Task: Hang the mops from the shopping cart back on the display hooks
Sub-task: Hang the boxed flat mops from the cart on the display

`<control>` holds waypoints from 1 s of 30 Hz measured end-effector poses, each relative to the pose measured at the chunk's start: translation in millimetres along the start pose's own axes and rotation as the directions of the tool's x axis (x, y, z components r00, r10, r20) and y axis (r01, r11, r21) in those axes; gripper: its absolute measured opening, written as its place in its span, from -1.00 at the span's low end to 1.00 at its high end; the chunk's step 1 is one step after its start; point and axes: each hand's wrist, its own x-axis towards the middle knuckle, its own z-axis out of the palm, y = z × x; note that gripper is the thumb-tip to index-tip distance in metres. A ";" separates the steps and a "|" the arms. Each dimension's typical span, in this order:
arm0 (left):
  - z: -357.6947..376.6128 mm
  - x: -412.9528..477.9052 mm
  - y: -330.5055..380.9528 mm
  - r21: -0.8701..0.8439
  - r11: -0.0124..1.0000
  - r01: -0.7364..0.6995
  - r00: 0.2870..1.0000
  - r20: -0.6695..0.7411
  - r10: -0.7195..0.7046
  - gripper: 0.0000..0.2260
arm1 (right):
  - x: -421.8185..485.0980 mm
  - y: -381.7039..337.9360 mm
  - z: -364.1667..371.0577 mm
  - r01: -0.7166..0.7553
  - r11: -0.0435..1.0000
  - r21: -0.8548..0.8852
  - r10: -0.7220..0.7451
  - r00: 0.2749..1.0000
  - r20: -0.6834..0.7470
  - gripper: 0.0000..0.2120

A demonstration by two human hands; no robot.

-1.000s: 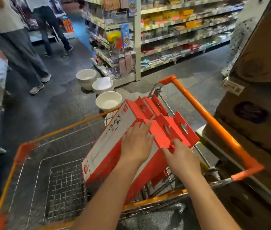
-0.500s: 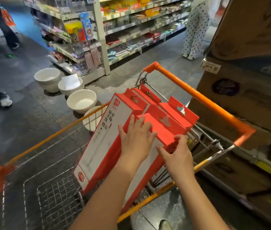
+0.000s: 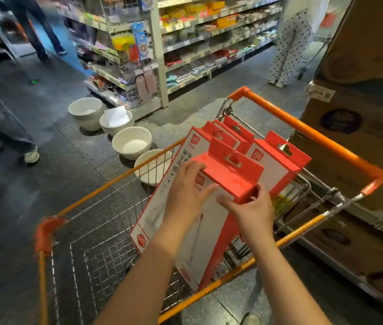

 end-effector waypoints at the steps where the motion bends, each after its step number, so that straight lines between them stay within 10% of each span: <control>1: -5.9 0.5 0.2 -0.044 0.999 0.027 0.999 -0.037 -0.028 -0.56 | -0.3 -5.7 0.8 0.020 1.000 0.002 -0.020 1.000 0.007 -0.32; 9: -40.2 15.2 11.8 -0.400 0.898 0.184 0.921 -0.250 -0.300 -0.34 | 7.9 -75.9 -16.7 0.192 0.979 0.073 -0.200 0.972 0.126 -0.36; 18: -73.5 14.2 50.9 -0.600 0.788 0.135 0.854 -0.333 -0.399 -0.88 | 28.9 -152.8 -32.8 0.344 0.907 0.243 -0.417 0.815 0.402 -0.41; 30: -127.4 -58.1 138.1 -0.500 0.839 -0.214 0.523 -0.784 -0.334 -0.68 | -5.5 -229.2 -32.1 0.337 0.692 0.638 -0.722 0.331 0.608 -0.47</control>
